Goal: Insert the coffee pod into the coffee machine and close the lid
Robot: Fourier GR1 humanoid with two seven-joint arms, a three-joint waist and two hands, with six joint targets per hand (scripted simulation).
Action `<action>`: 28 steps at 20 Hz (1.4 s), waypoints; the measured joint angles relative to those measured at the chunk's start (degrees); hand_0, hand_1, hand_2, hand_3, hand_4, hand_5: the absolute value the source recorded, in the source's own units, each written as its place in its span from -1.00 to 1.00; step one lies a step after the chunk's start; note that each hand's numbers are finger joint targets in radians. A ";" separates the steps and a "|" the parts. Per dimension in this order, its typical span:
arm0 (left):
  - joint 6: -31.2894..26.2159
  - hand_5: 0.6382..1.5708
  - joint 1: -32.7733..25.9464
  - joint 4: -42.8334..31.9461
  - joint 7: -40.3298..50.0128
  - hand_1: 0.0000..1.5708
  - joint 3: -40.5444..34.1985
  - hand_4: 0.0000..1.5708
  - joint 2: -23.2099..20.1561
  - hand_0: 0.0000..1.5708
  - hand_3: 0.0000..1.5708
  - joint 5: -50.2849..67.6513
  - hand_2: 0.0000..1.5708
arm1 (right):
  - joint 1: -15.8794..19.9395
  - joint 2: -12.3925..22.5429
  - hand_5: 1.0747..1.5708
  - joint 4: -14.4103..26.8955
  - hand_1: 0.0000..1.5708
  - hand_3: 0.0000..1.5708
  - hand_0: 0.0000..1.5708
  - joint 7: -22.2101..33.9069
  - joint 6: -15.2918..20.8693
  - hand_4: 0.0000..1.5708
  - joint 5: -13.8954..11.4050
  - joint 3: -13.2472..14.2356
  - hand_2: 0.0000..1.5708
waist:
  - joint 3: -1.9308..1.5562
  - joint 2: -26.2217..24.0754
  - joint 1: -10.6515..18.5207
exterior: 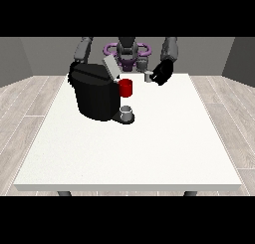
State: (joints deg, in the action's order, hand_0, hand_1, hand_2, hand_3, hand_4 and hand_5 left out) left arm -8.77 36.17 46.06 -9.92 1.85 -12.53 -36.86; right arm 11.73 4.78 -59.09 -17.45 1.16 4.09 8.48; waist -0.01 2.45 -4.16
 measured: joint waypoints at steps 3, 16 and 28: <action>-1.24 1.00 1.54 0.50 0.75 0.60 -1.61 -0.27 -1.00 0.60 0.61 0.75 0.67 | 0.45 0.37 1.00 -0.43 -1.00 -1.00 -1.00 0.65 -0.22 -0.68 -0.27 -0.55 -1.00 | 0.00 -0.11 -0.56; -6.65 1.00 9.33 3.04 6.67 0.78 -5.41 -0.16 -0.71 0.78 0.74 3.85 0.82 | 0.93 -0.09 1.00 -2.86 -1.00 -1.00 -1.00 1.64 0.17 -0.74 -1.20 -2.51 -1.00 | 0.01 -0.34 -3.02; -5.33 1.00 18.33 -0.28 10.31 0.87 -11.37 -0.19 -3.97 0.87 0.73 6.40 0.88 | 3.36 1.47 1.00 -6.28 -1.00 -1.00 -1.00 1.28 -4.03 -0.85 1.04 -2.48 -1.00 | 0.01 6.30 -8.59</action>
State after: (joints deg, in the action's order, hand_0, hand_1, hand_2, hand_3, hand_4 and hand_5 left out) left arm -14.09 54.50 45.78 0.38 -9.52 -16.50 -30.47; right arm 15.09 6.26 -65.37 -16.17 -2.87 5.13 6.00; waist 0.00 8.75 -12.75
